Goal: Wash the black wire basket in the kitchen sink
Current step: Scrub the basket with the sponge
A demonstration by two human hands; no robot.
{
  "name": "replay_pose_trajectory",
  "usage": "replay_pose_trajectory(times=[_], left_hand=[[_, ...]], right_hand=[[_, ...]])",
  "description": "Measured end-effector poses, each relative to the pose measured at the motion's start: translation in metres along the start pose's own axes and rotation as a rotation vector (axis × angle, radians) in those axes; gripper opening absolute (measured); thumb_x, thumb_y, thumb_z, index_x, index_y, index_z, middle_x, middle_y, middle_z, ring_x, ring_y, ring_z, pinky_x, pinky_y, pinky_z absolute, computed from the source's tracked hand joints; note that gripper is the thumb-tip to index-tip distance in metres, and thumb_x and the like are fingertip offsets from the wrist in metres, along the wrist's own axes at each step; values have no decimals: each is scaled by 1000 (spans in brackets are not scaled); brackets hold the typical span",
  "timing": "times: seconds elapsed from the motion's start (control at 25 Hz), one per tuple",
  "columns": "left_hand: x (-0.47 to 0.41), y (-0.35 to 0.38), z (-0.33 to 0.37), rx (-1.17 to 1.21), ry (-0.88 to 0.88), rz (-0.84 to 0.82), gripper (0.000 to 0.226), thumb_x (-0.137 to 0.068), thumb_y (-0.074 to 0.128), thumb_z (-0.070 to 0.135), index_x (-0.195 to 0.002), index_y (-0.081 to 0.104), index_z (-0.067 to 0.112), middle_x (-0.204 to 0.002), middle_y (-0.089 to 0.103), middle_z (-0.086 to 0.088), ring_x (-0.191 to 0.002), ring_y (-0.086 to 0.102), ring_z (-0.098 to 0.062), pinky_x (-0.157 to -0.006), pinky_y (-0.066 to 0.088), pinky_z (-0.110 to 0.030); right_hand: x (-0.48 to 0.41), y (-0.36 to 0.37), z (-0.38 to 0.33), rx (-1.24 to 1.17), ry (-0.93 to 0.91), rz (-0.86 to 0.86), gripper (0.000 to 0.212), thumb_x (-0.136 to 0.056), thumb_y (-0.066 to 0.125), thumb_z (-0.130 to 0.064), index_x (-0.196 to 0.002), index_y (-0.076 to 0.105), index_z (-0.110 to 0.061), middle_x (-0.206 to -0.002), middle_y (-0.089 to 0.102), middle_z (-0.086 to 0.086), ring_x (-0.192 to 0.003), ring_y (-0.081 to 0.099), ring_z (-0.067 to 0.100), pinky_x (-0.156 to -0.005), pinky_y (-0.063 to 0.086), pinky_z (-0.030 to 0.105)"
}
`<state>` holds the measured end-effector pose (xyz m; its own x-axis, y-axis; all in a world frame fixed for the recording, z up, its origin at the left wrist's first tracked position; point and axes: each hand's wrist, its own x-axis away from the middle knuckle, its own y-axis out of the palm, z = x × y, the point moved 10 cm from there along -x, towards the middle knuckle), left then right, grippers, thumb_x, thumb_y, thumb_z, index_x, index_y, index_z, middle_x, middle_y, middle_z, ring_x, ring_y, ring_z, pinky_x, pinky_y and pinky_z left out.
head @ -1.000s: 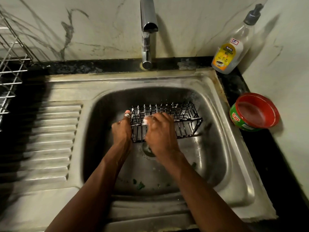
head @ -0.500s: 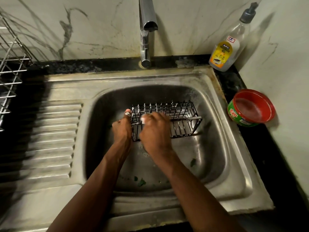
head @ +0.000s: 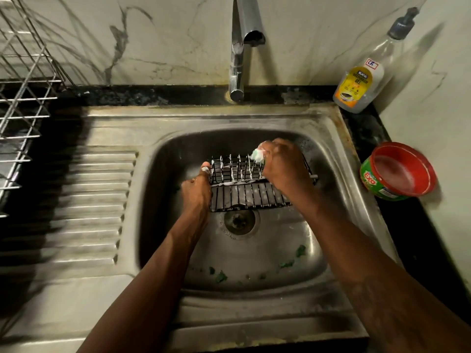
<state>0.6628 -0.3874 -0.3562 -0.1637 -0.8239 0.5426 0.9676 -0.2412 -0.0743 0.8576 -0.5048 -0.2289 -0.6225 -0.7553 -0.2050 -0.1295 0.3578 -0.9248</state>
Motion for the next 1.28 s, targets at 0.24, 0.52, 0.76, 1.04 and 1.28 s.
replay_pose_trajectory(times=[0.24, 0.52, 0.76, 1.04, 1.28], left_hand=[[-1, 0, 4, -18, 25, -29, 51, -92, 67, 54, -67, 49, 14, -66, 53, -5, -71, 50, -20, -69, 47, -42], [-6, -4, 0, -8, -23, -14, 50, -79, 74, 60, -82, 51, 16, -86, 67, -7, -82, 63, -26, -82, 54, -44], [-6, -1, 0, 10, 7, -36, 42, -89, 72, 51, -84, 64, 10, -78, 65, -3, -70, 54, -18, -69, 45, -33], [7, -4, 8, 14, -6, -7, 36, -92, 72, 44, -71, 64, 16, -58, 58, 2, -56, 47, -14, -59, 40, -29], [3, -9, -1, 12, -19, 59, 54, -78, 76, 59, -90, 71, 6, -86, 71, -25, -61, 53, -18, -70, 43, -38]], right_hand=[[10, 7, -5, -98, -137, -80, 30, -86, 63, 8, -110, 75, -7, -93, 69, 14, -84, 62, 28, -72, 46, 27], [32, -29, 25, -98, -154, -17, 20, -91, 64, 3, -105, 76, -5, -93, 73, 14, -77, 61, 20, -70, 42, 22], [12, -19, 47, -53, -162, -33, 21, -87, 65, -4, -103, 76, -11, -89, 71, 9, -79, 65, 26, -72, 56, 32], [49, -37, 51, -24, -46, -47, 23, -87, 63, -4, -106, 75, -11, -95, 68, 9, -84, 62, 26, -71, 43, 25], [45, -48, 74, 69, 323, -1, 28, -85, 64, -7, -113, 67, -5, -111, 66, 15, -94, 66, 30, -77, 50, 33]])
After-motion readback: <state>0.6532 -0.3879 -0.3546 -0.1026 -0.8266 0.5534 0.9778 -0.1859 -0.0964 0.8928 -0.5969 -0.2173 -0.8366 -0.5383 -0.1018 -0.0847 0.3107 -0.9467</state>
